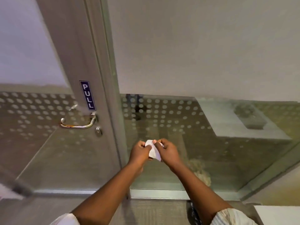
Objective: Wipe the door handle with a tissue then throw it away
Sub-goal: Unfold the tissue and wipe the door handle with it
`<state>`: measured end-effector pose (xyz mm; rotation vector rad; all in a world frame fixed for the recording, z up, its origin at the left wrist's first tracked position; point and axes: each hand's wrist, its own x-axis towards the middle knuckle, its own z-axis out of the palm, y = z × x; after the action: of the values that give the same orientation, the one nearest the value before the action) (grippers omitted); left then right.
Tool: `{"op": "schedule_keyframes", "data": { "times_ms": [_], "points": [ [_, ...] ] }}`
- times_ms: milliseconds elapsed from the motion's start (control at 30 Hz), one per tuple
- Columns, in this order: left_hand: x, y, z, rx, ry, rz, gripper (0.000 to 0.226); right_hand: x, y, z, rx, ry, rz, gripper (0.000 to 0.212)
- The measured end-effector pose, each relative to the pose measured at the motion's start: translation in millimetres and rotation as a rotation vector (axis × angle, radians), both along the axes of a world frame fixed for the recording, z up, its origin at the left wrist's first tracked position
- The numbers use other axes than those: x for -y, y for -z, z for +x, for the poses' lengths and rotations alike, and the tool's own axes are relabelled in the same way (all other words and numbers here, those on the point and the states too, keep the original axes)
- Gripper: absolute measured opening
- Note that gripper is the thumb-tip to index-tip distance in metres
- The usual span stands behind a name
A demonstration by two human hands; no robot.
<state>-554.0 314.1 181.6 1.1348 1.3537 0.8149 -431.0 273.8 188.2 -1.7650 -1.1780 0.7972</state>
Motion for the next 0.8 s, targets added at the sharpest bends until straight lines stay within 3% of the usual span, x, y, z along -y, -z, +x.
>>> {"op": "schedule_keyframes", "data": {
  "times_ms": [133, 267, 467, 800],
  "points": [
    [-13, -16, -85, 0.044, -0.097, 0.021, 0.021, -16, -14, -66, -0.198, -0.087, -0.008, 0.018],
    [-19, -22, -147, 0.070, -0.168, 0.050, 0.026, -28, -30, -119, -0.228, -0.104, -0.002, 0.018],
    [-21, -34, -192, 0.105, -0.110, 0.062, 0.046, -42, -43, -162, -0.248, -0.168, 0.025, 0.016],
    [-54, -34, -217, 0.069, -0.146, 0.171, 0.014, -92, -52, -196, -0.423, -0.136, 0.147, 0.012]
  ]
}}
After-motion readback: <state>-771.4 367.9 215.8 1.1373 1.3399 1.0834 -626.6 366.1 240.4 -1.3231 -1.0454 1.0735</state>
